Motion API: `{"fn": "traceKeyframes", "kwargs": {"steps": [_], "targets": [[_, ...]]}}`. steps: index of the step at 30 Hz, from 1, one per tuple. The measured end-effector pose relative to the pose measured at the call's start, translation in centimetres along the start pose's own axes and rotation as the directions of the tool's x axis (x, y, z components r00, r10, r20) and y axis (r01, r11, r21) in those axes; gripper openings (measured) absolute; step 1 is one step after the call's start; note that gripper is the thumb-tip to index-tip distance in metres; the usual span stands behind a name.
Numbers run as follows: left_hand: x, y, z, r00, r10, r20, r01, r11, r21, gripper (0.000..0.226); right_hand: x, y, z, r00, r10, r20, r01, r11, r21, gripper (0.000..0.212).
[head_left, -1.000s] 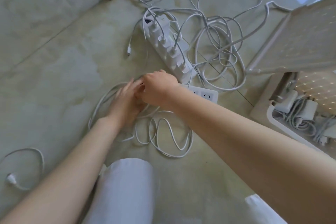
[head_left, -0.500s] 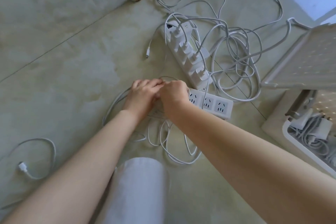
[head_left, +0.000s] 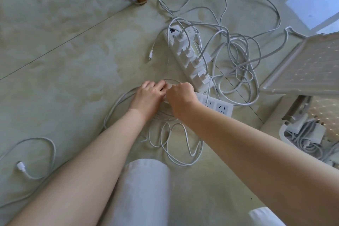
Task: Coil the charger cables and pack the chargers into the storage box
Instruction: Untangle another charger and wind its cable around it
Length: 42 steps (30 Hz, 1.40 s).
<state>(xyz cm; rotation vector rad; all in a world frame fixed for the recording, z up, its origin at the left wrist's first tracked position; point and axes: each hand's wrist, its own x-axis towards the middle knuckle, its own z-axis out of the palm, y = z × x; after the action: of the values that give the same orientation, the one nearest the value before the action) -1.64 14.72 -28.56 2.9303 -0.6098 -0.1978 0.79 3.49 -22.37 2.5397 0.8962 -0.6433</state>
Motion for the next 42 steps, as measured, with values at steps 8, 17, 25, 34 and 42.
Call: {"fn": "traceKeyframes", "kwargs": {"steps": [8,17,25,34,42], "targets": [[0.7,1.0,0.2,0.999,0.044,0.015,-0.044,0.998,0.039,0.038,-1.3,0.2,0.4,1.0,0.023,0.018,-0.023,0.999,-0.025,0.029],[0.9,1.8,0.1,0.993,0.071,-0.09,-0.065,0.995,0.07,0.037,-2.5,2.1,-1.6,0.992,0.112,0.06,-0.119,0.985,0.125,0.03],[2.1,3.4,-2.5,0.957,-0.134,0.257,0.132,0.991,0.023,0.028,-5.6,3.1,-1.6,0.961,0.257,0.104,-0.276,0.851,0.447,0.045],[1.7,5.5,-7.1,0.895,-0.425,0.137,0.402,0.636,-0.659,0.046,-10.9,6.8,-2.2,0.852,0.505,0.141,-0.361,0.37,0.856,0.051],[2.5,9.8,-16.0,0.774,-0.61,0.167,0.474,0.384,-0.792,0.014,-15.6,8.4,-5.7,0.789,0.605,0.111,-0.332,0.267,0.905,0.049]]}}
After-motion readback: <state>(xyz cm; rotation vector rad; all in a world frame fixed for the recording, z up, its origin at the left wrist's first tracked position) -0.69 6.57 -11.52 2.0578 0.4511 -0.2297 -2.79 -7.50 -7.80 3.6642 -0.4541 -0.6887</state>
